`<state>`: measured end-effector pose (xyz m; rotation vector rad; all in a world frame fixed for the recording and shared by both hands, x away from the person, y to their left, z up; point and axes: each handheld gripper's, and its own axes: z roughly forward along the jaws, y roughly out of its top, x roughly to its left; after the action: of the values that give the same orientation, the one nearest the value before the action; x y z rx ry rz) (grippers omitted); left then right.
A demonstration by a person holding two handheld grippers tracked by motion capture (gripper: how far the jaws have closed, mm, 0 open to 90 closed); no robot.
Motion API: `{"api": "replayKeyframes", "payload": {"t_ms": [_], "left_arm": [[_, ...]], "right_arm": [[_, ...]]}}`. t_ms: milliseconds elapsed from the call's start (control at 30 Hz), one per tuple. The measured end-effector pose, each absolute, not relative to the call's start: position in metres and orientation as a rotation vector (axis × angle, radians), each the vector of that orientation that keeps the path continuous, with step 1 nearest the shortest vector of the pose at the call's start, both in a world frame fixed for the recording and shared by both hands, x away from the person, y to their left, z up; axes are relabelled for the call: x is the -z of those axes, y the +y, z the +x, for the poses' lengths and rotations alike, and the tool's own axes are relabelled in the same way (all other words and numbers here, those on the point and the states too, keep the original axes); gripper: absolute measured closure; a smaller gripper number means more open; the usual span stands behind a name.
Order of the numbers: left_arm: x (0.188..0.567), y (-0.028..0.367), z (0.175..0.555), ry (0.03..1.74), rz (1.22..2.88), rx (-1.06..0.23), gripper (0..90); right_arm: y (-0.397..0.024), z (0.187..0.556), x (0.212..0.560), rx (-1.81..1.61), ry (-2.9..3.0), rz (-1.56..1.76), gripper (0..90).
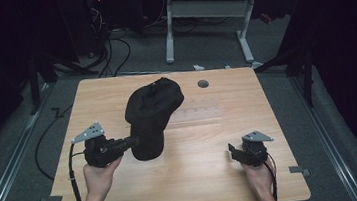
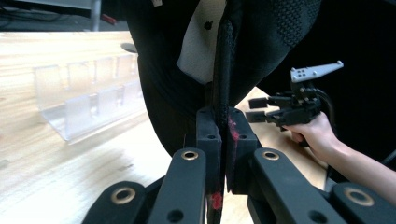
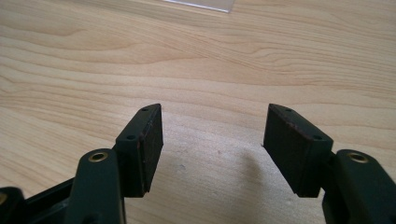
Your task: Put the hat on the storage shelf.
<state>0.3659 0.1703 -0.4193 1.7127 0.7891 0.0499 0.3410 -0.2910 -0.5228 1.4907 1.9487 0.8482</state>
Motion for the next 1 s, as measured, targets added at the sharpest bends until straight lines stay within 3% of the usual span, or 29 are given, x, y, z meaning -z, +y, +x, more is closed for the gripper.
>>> {"api": "replayKeyframes", "payload": {"t_ms": [1000], "left_arm": [[0.396,0.162,0.410,0.849,1.702,-0.236,86.5]], "right_arm": [[-0.292,0.345,0.531,-0.830,1.970,1.538,35.5]]}}
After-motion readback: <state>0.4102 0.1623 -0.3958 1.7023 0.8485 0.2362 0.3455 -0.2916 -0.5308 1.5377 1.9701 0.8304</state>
